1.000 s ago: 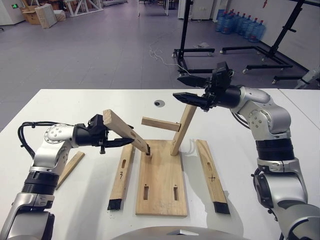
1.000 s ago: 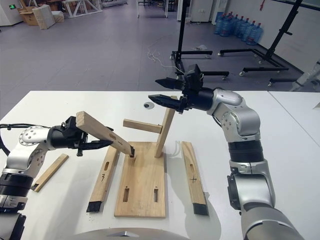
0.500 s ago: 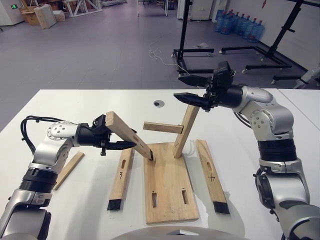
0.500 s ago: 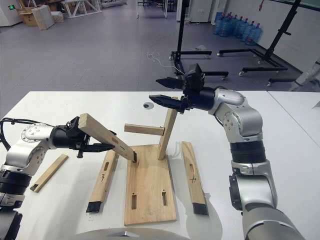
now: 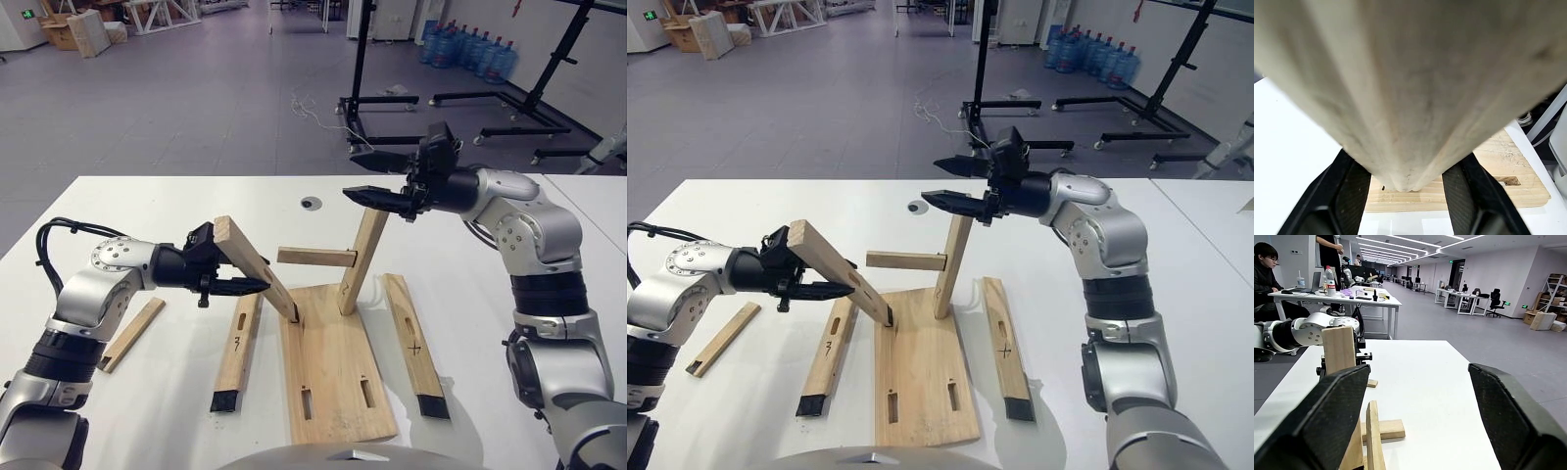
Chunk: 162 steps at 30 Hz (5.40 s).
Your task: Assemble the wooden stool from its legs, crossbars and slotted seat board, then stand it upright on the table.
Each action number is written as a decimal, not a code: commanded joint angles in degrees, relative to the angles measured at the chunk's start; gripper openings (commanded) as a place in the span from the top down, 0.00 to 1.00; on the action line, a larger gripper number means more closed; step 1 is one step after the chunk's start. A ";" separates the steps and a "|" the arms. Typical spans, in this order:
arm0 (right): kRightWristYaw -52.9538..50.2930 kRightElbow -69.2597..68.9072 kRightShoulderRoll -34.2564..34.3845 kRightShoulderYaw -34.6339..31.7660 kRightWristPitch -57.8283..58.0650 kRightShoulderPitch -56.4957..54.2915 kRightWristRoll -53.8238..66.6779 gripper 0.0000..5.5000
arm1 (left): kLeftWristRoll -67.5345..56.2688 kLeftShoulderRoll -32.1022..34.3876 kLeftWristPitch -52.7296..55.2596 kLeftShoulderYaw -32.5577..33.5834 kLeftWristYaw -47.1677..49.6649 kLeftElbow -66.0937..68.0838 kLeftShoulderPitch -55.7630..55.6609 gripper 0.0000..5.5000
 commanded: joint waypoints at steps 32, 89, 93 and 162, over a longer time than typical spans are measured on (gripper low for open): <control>10.85 -4.20 -8.63 4.56 14.96 5.71 7.36 0.33 | -2.17 2.34 13.33 -5.70 7.71 -3.61 7.03 0.63; 7.48 -6.03 -8.66 4.70 5.82 6.36 2.98 0.33 | 9.39 -0.74 9.70 -22.60 1.83 14.97 -9.49 0.63; 6.97 -6.37 -8.41 4.53 6.00 6.25 3.48 0.33 | 11.32 -2.47 9.09 -25.67 1.45 17.27 -12.26 0.63; -28.26 -43.79 -10.03 42.33 7.02 21.98 -54.80 0.33 | 16.44 3.06 8.39 -36.99 4.66 10.11 -9.94 0.63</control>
